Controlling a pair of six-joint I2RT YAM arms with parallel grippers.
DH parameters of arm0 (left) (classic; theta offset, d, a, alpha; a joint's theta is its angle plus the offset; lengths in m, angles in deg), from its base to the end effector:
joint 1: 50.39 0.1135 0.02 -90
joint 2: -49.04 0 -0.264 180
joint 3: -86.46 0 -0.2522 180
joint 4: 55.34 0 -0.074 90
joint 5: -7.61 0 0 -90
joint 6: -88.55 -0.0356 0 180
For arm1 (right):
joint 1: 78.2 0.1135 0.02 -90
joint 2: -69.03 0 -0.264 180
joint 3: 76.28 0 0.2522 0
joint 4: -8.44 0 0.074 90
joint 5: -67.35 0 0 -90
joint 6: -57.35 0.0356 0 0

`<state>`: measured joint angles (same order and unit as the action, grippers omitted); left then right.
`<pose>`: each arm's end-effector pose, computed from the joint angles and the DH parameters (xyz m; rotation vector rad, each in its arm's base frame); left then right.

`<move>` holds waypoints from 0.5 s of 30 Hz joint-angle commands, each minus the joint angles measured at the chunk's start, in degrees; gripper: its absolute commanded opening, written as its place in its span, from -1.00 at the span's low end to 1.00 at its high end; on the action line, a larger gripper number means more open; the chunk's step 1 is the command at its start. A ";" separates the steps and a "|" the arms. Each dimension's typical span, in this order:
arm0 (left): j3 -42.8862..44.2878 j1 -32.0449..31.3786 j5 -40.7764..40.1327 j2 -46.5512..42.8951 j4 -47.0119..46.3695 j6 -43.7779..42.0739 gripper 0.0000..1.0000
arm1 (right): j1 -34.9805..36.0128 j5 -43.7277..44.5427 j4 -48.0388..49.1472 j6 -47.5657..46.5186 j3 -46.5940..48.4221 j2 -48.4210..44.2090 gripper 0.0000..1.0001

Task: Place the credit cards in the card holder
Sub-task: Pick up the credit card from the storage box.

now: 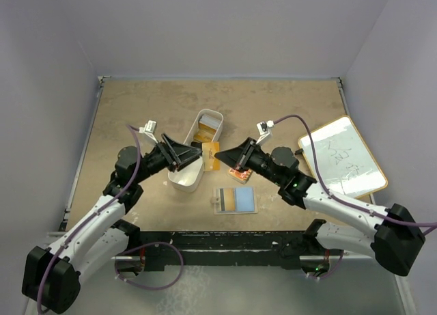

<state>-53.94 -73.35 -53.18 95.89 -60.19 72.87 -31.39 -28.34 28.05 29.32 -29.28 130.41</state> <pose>0.1724 -0.0919 0.2699 -0.3848 1.8661 -1.6488 0.1663 0.1824 0.2926 0.1326 1.6987 1.5648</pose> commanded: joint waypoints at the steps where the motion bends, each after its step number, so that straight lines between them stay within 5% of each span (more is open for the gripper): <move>1: -2.04 -0.53 3.06 1.74 -13.31 6.31 0.08 | -0.17 -0.08 7.19 3.78 -0.61 1.32 -1.00; 4: -3.26 -0.59 3.46 2.74 -16.37 8.21 -0.12 | -0.16 -3.16 9.27 5.05 -0.52 3.35 -1.00; 11: -4.94 -0.68 2.09 2.67 -17.83 9.09 -1.00 | -0.19 -6.26 12.00 7.92 -1.43 6.68 -1.00; 15: -5.19 -0.87 2.44 4.10 -19.55 9.68 -1.00 | -0.15 -8.26 11.76 8.00 -1.04 7.90 -1.00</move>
<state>-59.18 -73.66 -51.80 99.15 -71.91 80.68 -31.94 -32.82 37.27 36.40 -30.42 137.27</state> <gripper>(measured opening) 0.004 0.004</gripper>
